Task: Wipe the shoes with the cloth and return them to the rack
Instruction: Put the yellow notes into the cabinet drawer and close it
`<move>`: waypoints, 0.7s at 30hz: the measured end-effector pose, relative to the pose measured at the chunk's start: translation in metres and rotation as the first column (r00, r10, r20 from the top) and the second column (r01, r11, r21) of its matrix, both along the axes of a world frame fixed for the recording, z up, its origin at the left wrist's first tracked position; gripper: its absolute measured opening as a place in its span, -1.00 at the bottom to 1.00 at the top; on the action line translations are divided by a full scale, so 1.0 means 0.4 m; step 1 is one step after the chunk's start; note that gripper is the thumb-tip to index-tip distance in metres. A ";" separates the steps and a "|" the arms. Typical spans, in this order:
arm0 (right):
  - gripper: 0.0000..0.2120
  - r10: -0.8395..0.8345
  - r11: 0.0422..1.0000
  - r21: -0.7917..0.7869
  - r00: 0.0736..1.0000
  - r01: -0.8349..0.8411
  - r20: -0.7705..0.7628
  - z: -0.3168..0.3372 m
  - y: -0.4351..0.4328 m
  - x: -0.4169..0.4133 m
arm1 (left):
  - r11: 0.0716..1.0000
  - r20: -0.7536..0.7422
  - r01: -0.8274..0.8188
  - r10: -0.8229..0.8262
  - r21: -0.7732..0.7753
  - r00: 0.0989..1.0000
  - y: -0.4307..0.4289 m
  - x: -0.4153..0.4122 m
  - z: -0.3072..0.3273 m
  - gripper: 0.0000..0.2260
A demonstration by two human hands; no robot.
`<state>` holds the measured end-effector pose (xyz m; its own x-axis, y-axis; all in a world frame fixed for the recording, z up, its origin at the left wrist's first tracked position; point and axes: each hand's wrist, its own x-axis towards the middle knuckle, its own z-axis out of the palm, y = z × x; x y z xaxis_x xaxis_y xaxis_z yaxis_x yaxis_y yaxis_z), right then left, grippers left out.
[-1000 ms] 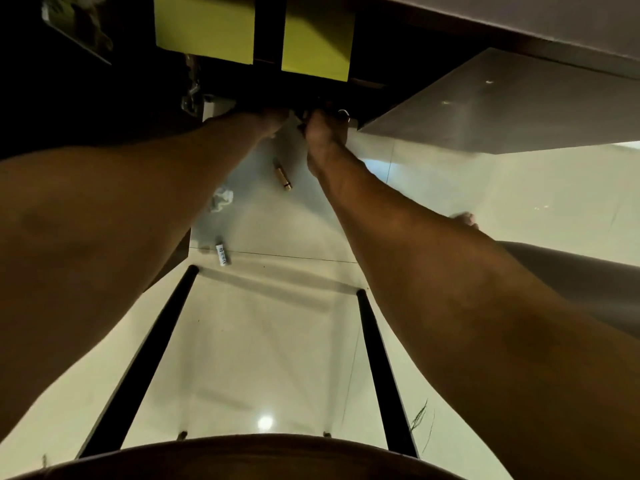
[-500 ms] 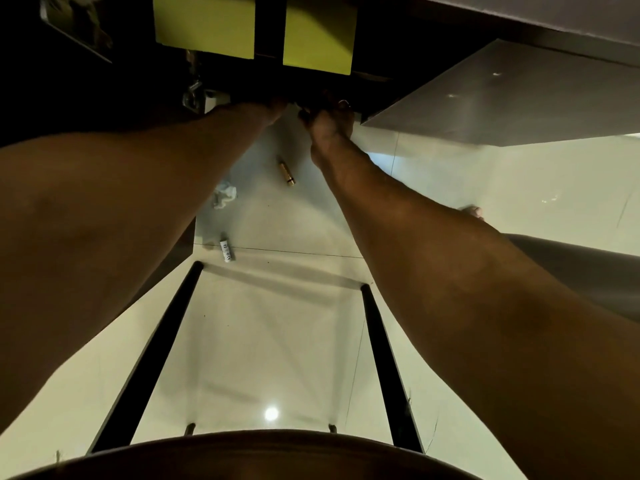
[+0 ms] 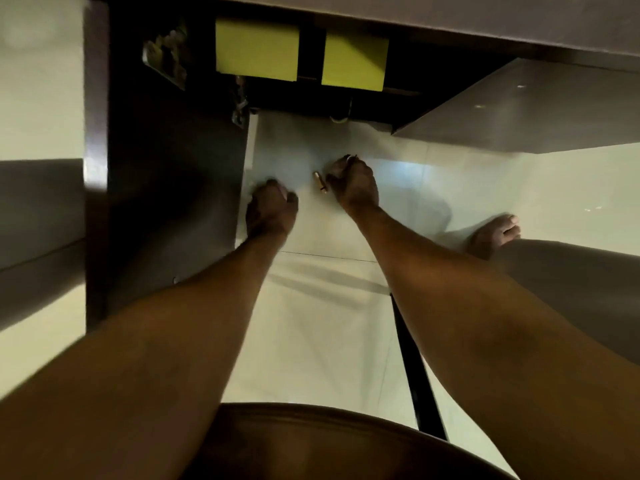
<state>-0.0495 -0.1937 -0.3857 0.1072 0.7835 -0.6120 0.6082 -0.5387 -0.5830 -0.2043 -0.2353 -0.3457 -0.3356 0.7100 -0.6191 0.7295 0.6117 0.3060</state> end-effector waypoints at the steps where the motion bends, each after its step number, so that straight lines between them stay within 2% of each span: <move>1: -0.80 0.073 0.997 -0.012 0.997 -0.072 0.032 0.004 -0.012 0.005 | 0.986 -0.004 0.002 -0.003 -0.169 1.000 -0.045 -0.001 0.002 -0.75; 2: -0.75 0.137 0.990 -0.033 0.988 -0.134 0.070 0.007 -0.017 0.014 | 0.938 -0.001 -0.006 0.006 -0.346 1.000 -0.078 -0.003 0.002 -0.74; 4: -0.69 0.227 0.972 -0.086 0.967 -0.218 0.118 0.000 -0.022 0.012 | 0.800 0.026 -0.036 0.065 -0.599 0.998 -0.118 -0.013 0.013 -0.76; 5: -0.66 0.264 0.961 -0.116 0.955 -0.250 0.135 -0.007 -0.018 0.010 | 0.740 0.028 -0.056 0.101 -0.670 0.994 -0.126 -0.023 0.012 -0.76; 7: -0.59 0.317 0.943 -0.156 0.936 -0.295 0.149 -0.020 -0.011 -0.002 | 0.681 0.014 -0.072 0.120 -0.729 0.993 -0.134 -0.047 0.004 -0.76; 9: -0.53 0.357 0.929 -0.166 0.919 -0.330 0.169 -0.030 -0.002 -0.011 | 0.692 -0.011 -0.095 0.125 -0.715 0.992 -0.142 -0.066 -0.018 -0.75; 14: -0.54 0.461 0.887 -0.137 0.851 -0.440 0.250 -0.064 0.001 -0.027 | 0.832 -0.105 -0.179 0.145 -0.525 0.984 -0.176 -0.098 -0.075 -0.68; 17: -0.61 0.483 0.875 -0.118 0.830 -0.470 0.278 -0.083 0.002 -0.025 | 0.862 -0.103 -0.171 0.139 -0.478 0.985 -0.189 -0.110 -0.117 -0.69; 21: -0.68 0.469 0.883 -0.115 0.841 -0.455 0.271 -0.085 0.004 -0.027 | 0.856 -0.038 -0.165 0.168 -0.490 0.985 -0.164 -0.092 -0.079 -0.80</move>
